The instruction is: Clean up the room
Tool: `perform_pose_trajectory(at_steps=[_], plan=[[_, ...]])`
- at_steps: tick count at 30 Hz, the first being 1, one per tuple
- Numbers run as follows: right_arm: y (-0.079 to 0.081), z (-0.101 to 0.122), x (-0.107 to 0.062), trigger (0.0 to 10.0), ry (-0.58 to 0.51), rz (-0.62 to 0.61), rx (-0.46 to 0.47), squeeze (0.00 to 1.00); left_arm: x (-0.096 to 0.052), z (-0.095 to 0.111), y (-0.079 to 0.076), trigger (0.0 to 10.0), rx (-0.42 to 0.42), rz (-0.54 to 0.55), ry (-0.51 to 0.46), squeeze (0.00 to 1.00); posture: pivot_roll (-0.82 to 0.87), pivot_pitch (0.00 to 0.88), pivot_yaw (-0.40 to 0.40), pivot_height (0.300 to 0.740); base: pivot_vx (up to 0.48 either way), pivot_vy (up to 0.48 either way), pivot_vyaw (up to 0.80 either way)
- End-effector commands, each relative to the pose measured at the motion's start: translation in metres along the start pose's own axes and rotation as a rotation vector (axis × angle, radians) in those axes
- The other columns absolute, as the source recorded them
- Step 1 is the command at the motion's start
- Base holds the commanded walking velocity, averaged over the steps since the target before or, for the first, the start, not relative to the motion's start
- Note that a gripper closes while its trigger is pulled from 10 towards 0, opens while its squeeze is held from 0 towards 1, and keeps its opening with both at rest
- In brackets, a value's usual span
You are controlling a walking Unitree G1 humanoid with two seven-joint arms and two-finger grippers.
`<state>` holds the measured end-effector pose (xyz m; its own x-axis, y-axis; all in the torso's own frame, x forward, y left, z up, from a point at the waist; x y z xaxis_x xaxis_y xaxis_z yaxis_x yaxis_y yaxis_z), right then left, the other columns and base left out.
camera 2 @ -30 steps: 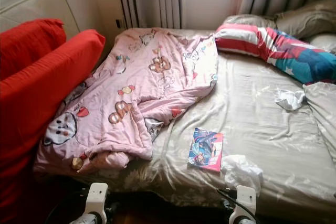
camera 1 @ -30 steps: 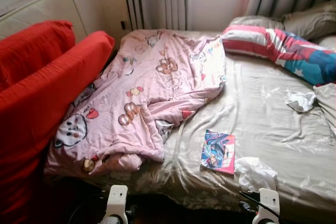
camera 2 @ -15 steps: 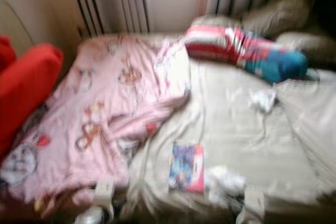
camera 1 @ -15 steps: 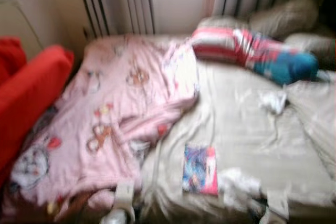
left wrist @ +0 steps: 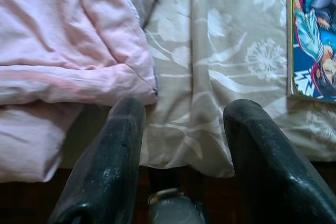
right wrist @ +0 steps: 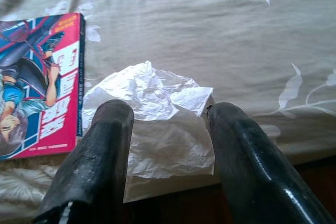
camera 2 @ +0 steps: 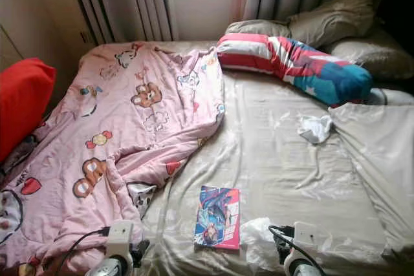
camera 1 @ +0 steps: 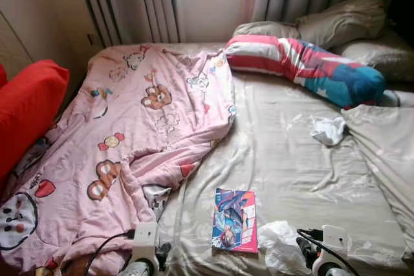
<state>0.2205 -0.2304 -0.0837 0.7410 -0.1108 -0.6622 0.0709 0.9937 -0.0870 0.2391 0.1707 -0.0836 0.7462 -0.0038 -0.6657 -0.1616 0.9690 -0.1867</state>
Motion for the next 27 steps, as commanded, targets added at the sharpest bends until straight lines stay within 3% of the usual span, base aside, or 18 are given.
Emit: perform_pose_trajectory(at_steps=[1,6,21,27], plan=[[0.0023,-0.0013,-0.0009,10.0,-0.009,0.006,-0.011,0.0,-0.0012,-0.001,0.002,10.0,-0.018,-0.001,-0.009,0.0,-0.11,0.028,0.023,0.74,0.0,0.0,0.0],[0.0017,-0.0007,-0.0013,10.0,-0.019,-0.002,-0.024,0.0,-0.0017,0.0012,0.0014,10.0,-0.038,-0.01,-0.035,0.0,-0.11,0.023,0.024,0.74,0.0,0.0,0.0],[0.002,-0.0029,-0.0017,10.0,-0.009,-0.008,-0.02,0.0,-0.002,0.0023,0.0006,10.0,-0.039,-0.028,-0.045,0.0,-0.11,0.011,0.029,0.656,0.0,0.0,0.0],[0.0024,-0.0033,-0.0021,10.0,-0.013,-0.01,-0.031,0.0,-0.0025,0.0025,0.0007,10.0,-0.025,-0.038,-0.05,0.0,-0.11,0.017,0.034,0.656,0.0,0.0,0.0]])
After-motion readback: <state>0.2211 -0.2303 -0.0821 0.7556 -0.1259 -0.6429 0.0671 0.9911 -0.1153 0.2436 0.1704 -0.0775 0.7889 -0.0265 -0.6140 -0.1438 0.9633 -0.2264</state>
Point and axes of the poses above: a point about 5 cm out from each wrist's last joint towards the gripper, its own x axis pointing out of the wrist towards the gripper, its own z axis along the axis of the wrist's last joint, y = z × x, the point moved 3 cm from there along x, pointing out of the wrist towards the gripper, and after that the axes turned 12 degrees about -x, right-handed, at the moved point
